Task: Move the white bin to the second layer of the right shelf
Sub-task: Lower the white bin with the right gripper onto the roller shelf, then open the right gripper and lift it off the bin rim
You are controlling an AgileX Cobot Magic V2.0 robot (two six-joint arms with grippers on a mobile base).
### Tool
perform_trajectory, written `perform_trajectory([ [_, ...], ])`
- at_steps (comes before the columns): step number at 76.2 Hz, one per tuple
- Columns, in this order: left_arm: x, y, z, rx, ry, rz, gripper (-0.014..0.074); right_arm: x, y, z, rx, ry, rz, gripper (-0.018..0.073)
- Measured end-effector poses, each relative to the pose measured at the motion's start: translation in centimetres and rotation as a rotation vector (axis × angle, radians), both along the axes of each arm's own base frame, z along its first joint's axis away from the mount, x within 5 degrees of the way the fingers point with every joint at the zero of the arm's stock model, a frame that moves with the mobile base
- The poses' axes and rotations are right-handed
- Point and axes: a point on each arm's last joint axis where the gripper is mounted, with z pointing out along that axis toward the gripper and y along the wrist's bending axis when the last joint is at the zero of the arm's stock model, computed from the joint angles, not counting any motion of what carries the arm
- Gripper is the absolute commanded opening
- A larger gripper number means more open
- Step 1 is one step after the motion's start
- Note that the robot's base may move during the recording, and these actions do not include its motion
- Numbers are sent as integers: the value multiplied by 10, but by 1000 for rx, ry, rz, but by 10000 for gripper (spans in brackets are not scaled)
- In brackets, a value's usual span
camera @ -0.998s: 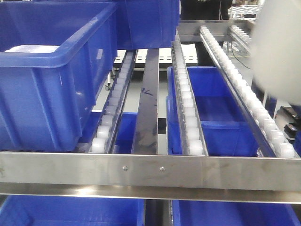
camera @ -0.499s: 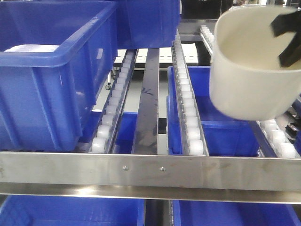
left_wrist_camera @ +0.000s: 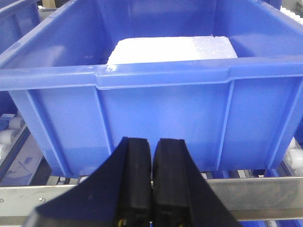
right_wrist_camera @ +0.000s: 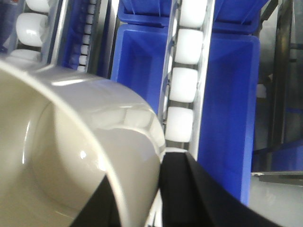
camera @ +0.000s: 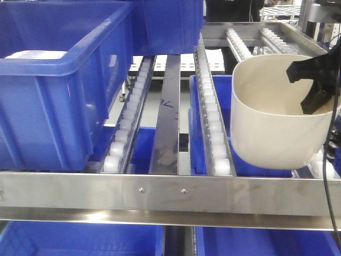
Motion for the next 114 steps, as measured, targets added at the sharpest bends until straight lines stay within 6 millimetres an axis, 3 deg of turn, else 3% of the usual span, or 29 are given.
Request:
perform_trajectory([
  [83, 0, 0, 0, 0, 0, 0, 85, -7, 6, -19, -1, 96, 14, 66],
  [89, 0, 0, 0, 0, 0, 0, 85, -7, 6, -19, 3, 97, 11, 127],
  [105, 0, 0, 0, 0, 0, 0, 85, -6, 9, -20, 19, 96, 8, 412],
  [114, 0, 0, 0, 0, 0, 0, 85, -6, 11, -19, 30, 89, 6, 454],
])
